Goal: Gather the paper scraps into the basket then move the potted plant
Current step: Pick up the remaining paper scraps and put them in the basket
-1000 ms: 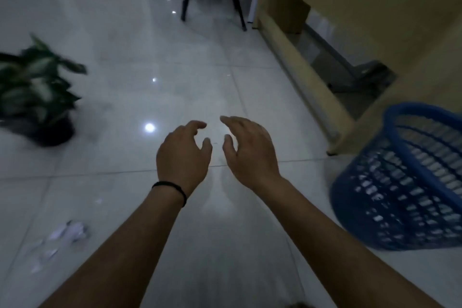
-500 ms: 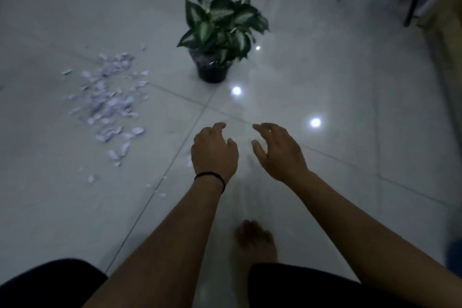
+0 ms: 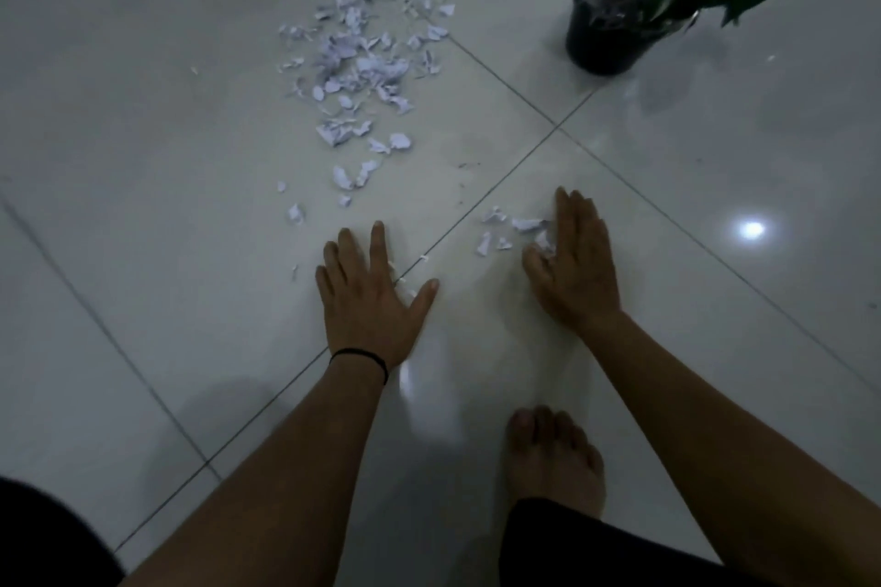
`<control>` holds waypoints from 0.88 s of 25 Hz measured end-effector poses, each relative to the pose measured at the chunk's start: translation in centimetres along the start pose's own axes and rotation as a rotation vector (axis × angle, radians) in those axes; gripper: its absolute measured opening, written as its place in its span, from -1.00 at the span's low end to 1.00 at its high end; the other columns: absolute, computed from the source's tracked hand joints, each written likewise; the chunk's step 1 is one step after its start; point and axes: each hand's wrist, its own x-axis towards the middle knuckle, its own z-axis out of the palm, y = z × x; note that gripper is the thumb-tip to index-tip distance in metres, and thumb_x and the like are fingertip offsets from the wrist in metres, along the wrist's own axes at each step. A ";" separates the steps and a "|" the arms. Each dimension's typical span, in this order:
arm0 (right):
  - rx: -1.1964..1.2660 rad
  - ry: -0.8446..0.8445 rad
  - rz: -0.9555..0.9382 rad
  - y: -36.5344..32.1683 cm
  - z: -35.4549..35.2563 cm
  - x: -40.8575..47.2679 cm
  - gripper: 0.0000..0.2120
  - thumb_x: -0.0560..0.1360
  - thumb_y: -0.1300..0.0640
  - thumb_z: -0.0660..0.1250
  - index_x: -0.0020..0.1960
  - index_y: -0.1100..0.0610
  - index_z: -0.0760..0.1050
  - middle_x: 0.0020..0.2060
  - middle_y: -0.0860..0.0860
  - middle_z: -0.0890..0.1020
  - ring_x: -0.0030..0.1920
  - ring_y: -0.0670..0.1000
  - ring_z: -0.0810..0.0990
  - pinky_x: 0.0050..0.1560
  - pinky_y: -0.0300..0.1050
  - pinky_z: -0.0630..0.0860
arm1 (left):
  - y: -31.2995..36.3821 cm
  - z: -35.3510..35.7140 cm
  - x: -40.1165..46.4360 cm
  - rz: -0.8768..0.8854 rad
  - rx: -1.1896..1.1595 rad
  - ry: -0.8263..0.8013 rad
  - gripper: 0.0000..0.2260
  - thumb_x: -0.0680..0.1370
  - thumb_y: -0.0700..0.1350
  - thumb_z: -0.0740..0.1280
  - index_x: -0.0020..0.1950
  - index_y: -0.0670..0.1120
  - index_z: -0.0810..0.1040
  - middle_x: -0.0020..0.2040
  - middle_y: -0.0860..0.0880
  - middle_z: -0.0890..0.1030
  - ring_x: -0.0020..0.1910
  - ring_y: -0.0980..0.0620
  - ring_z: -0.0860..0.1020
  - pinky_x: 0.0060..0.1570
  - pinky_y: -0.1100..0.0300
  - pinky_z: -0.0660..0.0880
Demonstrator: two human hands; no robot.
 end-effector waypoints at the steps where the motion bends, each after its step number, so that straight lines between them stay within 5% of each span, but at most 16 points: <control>1: 0.004 -0.004 -0.059 -0.6 0.7 0.0 -0.16 0.47 -0.23 0.07 0.62 0.18 0.02 0.58 0.20 0.15 0.59 0.21 0.07 0.58 0.17 0.04 | -0.4 0.2 -0.1 -0.019 0.010 0.015 -0.14 0.46 0.45 0.11 0.60 0.02 -0.05 0.56 -0.26 0.09 0.53 -0.29 0.07 0.49 -0.20 0.07; 9: -0.098 -0.053 -0.407 -9.2 7.0 3.9 -0.17 0.55 -0.27 0.16 0.62 0.17 0.01 0.59 0.18 0.15 0.60 0.17 0.06 0.58 0.15 0.07 | -3.1 -0.6 3.4 -0.041 0.024 0.124 -0.03 0.39 0.55 0.10 0.61 0.03 -0.11 0.60 -0.21 -0.05 0.57 -0.25 -0.03 0.49 -0.26 0.04; 15: -0.077 0.004 -0.396 -12.8 8.8 11.5 -0.09 0.53 -0.37 0.15 0.63 0.16 -0.05 0.60 0.19 0.09 0.61 0.19 0.03 0.58 0.16 0.08 | -5.3 -1.0 8.2 -0.001 0.043 0.018 0.06 0.32 0.61 0.03 0.59 0.04 -0.27 0.60 -0.17 -0.21 0.57 -0.23 -0.15 0.51 -0.24 -0.10; 22: -0.032 0.028 -0.457 -14.7 9.5 17.9 -0.19 0.58 -0.32 0.10 0.63 0.12 -0.04 0.60 0.20 0.09 0.60 0.20 0.05 0.56 0.17 0.12 | -5.8 -1.5 12.9 0.149 0.109 0.025 -0.13 0.45 0.51 -0.04 0.60 0.05 -0.18 0.61 -0.17 -0.07 0.58 -0.18 -0.06 0.53 -0.14 -0.06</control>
